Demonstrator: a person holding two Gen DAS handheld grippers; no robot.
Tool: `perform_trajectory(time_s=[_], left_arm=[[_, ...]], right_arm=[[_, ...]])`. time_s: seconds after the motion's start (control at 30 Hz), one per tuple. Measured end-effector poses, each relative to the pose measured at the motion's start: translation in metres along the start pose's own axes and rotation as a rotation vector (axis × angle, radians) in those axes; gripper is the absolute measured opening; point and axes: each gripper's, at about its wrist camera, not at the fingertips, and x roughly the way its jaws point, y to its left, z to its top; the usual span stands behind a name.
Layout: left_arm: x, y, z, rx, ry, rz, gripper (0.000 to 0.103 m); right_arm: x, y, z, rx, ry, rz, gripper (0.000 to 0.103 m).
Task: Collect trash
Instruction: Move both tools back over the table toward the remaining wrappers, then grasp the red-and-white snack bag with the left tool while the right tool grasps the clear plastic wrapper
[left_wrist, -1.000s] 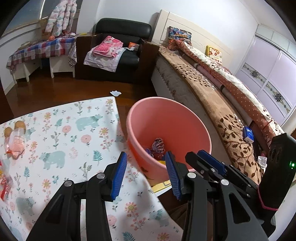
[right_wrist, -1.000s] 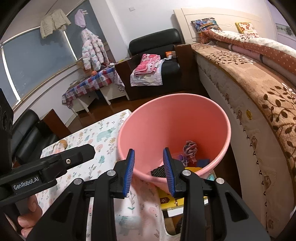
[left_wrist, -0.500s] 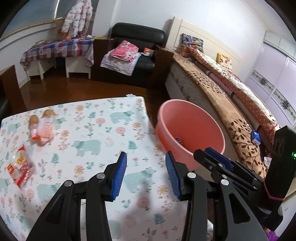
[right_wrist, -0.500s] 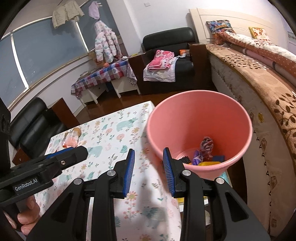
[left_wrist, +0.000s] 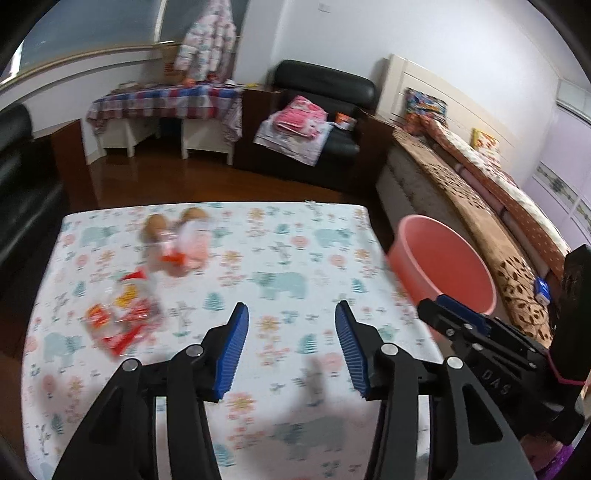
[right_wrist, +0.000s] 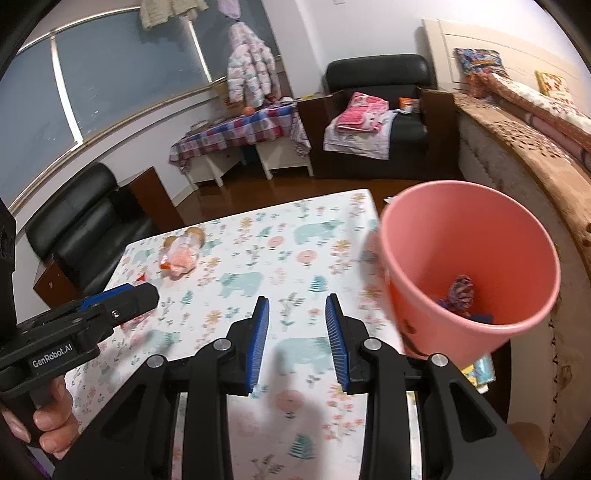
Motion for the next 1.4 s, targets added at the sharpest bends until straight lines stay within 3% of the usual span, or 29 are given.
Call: perform_trajectory(time_s=[0.17, 0.23, 0.47, 0.6, 1.2, 1.23, 1.3, 1.37, 1.4], left_arm=[[-0.014, 0.044, -0.009, -0.066, -0.017, 0.063, 0.051], [-0.019, 0.064, -0.013, -0.103, -0.021, 0.086, 0.051], [-0.030, 0.138, -0.031, -0.274, -0.022, 0.162, 0.055], [-0.024, 0.164, -0.034, -0.347, -0.007, 0.169, 0.055], [0.041, 0.172, -0.028, -0.390, 0.056, 0.145, 0.055], [0.042, 0.170, -0.027, -0.383, 0.049, 0.146, 0.054], [0.044, 0.169, -0.027, -0.373, 0.053, 0.138, 0.036], [0.045, 0.168, -0.027, -0.364, 0.054, 0.137, 0.027], [0.045, 0.168, -0.027, -0.363, 0.051, 0.132, 0.018]], right_arm=[[0.010, 0.018, 0.001, -0.018, 0.016, 0.034, 0.034], [0.017, 0.026, 0.002, -0.018, 0.030, 0.055, 0.041], [0.038, 0.051, 0.001, -0.052, 0.071, 0.091, 0.042], [0.052, 0.066, 0.001, -0.071, 0.097, 0.115, 0.042], [0.103, 0.099, 0.024, -0.082, 0.140, 0.182, 0.044], [0.108, 0.102, 0.028, -0.083, 0.138, 0.190, 0.045], [0.116, 0.108, 0.033, -0.078, 0.139, 0.208, 0.050], [0.124, 0.115, 0.037, -0.073, 0.139, 0.224, 0.050], [0.129, 0.118, 0.041, -0.075, 0.138, 0.228, 0.050]])
